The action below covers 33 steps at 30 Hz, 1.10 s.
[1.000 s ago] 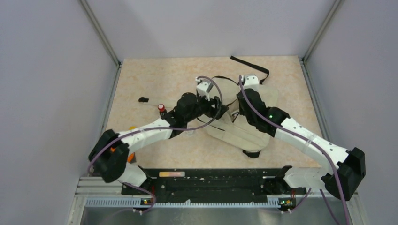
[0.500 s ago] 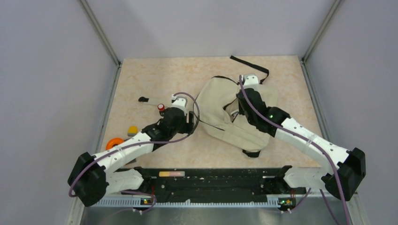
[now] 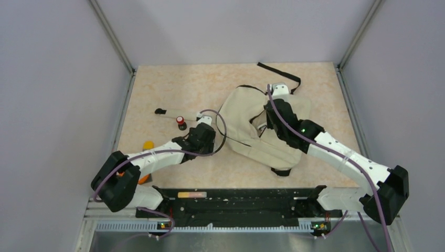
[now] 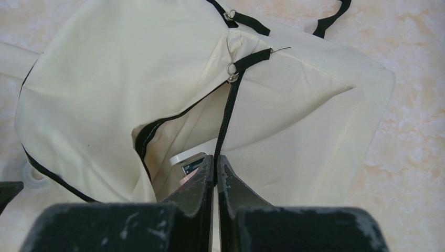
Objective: Pack the student bag
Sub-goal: Pick up the stationery from the center of the board.
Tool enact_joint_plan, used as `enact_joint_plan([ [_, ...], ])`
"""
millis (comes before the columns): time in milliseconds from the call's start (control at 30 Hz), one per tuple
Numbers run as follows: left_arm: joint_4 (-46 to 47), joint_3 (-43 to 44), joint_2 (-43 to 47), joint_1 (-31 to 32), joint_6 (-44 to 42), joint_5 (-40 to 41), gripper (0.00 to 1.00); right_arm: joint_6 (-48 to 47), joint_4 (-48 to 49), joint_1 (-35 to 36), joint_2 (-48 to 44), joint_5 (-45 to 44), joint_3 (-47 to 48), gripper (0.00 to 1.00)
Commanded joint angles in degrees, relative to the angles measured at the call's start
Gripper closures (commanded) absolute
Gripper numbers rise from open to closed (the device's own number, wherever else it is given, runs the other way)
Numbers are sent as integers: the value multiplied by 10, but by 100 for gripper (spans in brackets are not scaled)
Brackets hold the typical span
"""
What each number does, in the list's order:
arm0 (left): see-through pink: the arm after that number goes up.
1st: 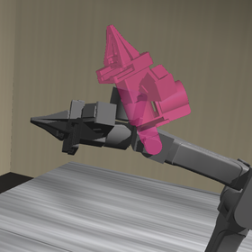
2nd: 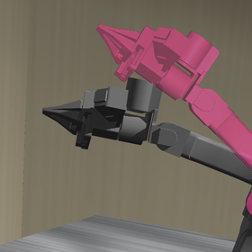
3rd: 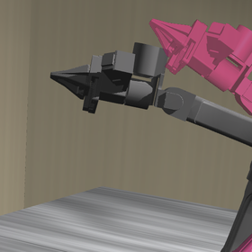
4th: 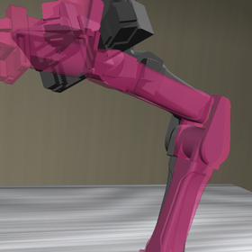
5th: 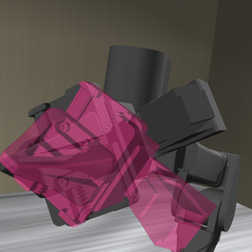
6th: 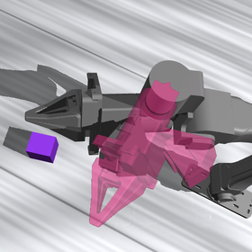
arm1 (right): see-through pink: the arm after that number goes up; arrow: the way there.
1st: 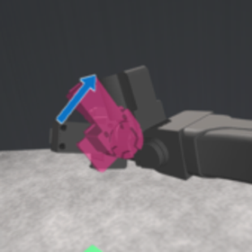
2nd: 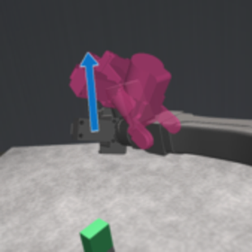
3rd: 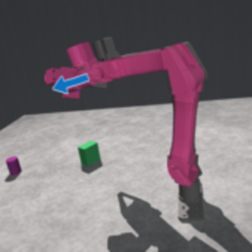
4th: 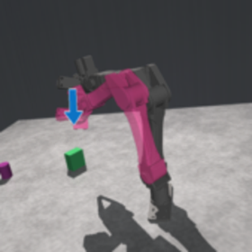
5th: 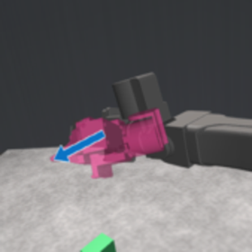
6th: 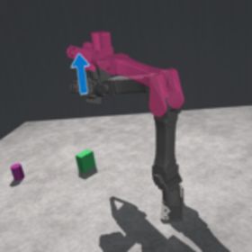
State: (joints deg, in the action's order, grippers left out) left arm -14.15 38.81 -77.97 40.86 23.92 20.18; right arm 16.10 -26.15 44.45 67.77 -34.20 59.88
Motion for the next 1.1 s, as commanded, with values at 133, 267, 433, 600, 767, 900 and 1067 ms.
enact_joint_plan([
  [133, 65, 28, -30, -11, 5, -4, 38, 0, 34, 2, -20, 5, 5, 100],
  [267, 69, 35, -52, -17, 2, -6, 40, -1, 33, 2, -18, 5, 6, 100],
  [433, 82, 39, -75, -17, -10, -15, 42, -1, 30, 2, -19, 2, 5, 100],
  [600, 85, 44, -95, -18, -11, -11, 43, 0, 30, 2, -20, 1, 6, 100],
  [767, 74, 53, -110, -18, -8, -6, 53, -1, 28, 2, -20, 0, 8, 100],
  [900, 55, 61, -111, -18, 3, 8, 73, -1, 27, 2, -20, -1, 7, 100],
  [1067, 58, 50, -97, -18, 14, 9, 81, 0, 26, 2, -20, -2, 8, 100],
])
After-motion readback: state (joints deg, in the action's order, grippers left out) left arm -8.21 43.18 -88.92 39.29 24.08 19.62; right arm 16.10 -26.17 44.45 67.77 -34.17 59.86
